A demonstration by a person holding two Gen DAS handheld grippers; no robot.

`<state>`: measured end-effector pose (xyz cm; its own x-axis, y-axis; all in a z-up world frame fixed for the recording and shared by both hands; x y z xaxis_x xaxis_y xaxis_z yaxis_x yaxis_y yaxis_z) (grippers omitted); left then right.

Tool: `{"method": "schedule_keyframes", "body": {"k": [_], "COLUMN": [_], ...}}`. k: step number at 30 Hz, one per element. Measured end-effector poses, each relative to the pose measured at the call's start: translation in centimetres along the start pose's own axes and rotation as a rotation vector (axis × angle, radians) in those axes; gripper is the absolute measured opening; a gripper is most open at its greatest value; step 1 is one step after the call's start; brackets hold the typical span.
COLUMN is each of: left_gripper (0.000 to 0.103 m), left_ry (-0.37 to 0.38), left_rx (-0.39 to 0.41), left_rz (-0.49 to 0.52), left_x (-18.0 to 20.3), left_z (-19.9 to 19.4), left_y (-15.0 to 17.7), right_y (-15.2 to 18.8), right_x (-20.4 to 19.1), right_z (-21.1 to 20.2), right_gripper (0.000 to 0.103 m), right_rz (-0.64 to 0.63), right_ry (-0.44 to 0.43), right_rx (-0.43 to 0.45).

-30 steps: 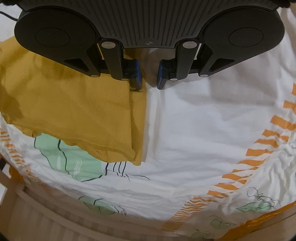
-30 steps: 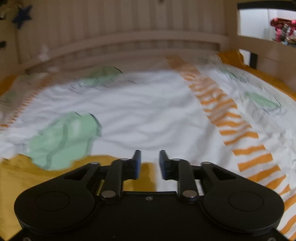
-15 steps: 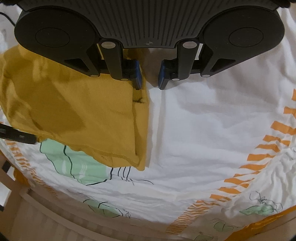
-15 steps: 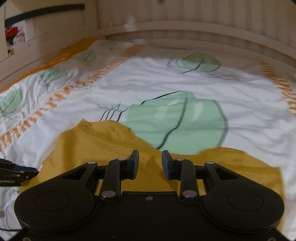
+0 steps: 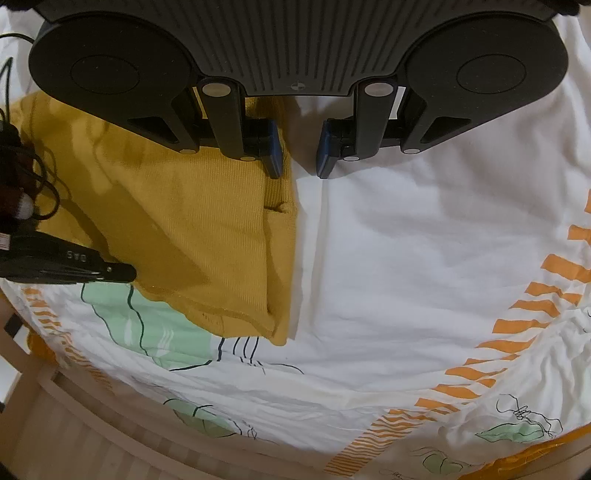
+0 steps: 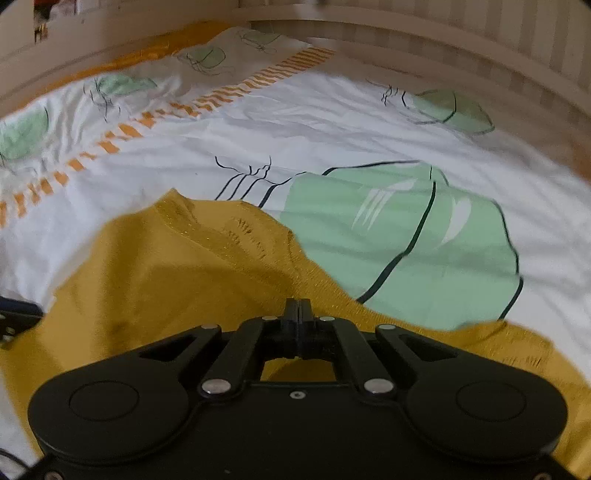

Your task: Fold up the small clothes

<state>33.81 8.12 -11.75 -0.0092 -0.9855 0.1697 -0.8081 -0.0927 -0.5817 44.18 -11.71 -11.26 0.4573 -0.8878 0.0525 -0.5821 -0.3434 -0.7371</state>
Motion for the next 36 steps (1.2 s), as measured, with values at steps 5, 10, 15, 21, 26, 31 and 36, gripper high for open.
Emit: {"method": "schedule_keyframes", "body": {"k": [5,10,15,21,26,31,36], "left_gripper": [0.021,0.021,0.022,0.023,0.024,0.024,0.024], "left_ry": [-0.001,-0.005,-0.014,-0.01,0.016,0.018,-0.017], "left_rx": [-0.007,-0.01,-0.012,-0.025,-0.043,-0.033,0.031], "left_rz": [0.005,0.004,0.007,0.002,-0.02,-0.037,-0.068], "left_x": [0.0,0.1,0.3,0.1,-0.4,-1.1,-2.7], "left_z": [0.0,0.0,0.0,-0.1,-0.7,-1.6,-3.0], "left_y": [0.0,0.0,0.1,0.1,0.1,-0.4,-1.7], "right_y": [-0.7,-0.4,-0.2,1.0,2.1,3.2,4.0], "right_x": [1.7,2.3,-0.1,-3.4,-5.5,-8.1,-11.5], "right_z": [1.1,-0.2,-3.7,-5.9,-7.7,-8.8,-8.8], "right_gripper": [0.004,0.006,0.015,0.015,0.015,0.017,0.028], "right_rz": [0.072,0.138,0.119,0.102,0.108,0.078,0.047], "right_ry": [0.091,0.067,-0.028,-0.103,-0.122,-0.139,-0.199], "right_rx": [0.004,0.033,0.088,0.095,0.126,0.148,0.124]}}
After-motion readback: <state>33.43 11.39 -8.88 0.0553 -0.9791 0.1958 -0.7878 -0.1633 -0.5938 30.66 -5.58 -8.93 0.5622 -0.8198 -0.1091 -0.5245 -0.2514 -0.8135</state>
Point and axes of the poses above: each gripper's, at about its wrist camera, not at the fingertips, and z roughly the way its jaws point, x to its right, y to its underside, the point moved 5 cm from there along z, roughly the way its jaws point
